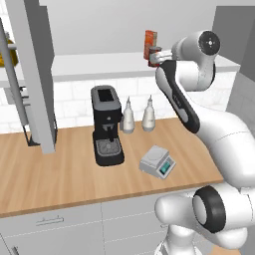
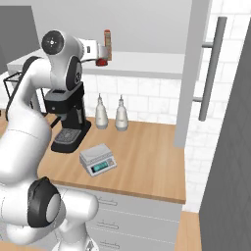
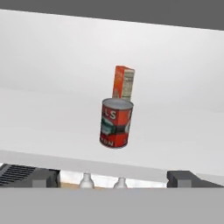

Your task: Pick the canned food and place it on the digital scale for weighing, and close the cabinet.

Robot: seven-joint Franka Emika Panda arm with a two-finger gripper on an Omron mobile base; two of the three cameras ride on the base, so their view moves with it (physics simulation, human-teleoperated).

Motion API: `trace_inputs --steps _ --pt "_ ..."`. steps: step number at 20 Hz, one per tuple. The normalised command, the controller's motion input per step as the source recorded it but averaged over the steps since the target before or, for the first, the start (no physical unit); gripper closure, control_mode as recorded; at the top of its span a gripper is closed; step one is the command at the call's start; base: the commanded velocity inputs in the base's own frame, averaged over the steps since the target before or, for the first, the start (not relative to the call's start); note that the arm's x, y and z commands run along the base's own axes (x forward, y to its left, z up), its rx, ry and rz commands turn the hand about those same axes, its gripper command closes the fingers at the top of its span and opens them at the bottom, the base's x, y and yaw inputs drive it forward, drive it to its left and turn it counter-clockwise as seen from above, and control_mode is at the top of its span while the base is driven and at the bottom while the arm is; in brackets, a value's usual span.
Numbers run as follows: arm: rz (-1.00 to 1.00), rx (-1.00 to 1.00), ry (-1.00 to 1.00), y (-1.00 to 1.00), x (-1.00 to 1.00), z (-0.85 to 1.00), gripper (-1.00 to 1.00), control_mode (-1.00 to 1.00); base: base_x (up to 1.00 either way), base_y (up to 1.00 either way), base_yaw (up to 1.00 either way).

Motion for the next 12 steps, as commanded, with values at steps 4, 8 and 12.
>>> trace_inputs --steps 4,8,12 --pt "0.00 0.00 0.00 0.00 0.42 0.00 -1.00 -1.00 0.00 0.00 0.00" --pt "0.00 0.00 0.00 0.00 0.40 0.00 -1.00 -1.00 0.00 0.00 0.00" --pt "0.00 0.00 0.00 0.00 0.29 -0.03 -1.00 -1.00 0.00 0.00 0.00"
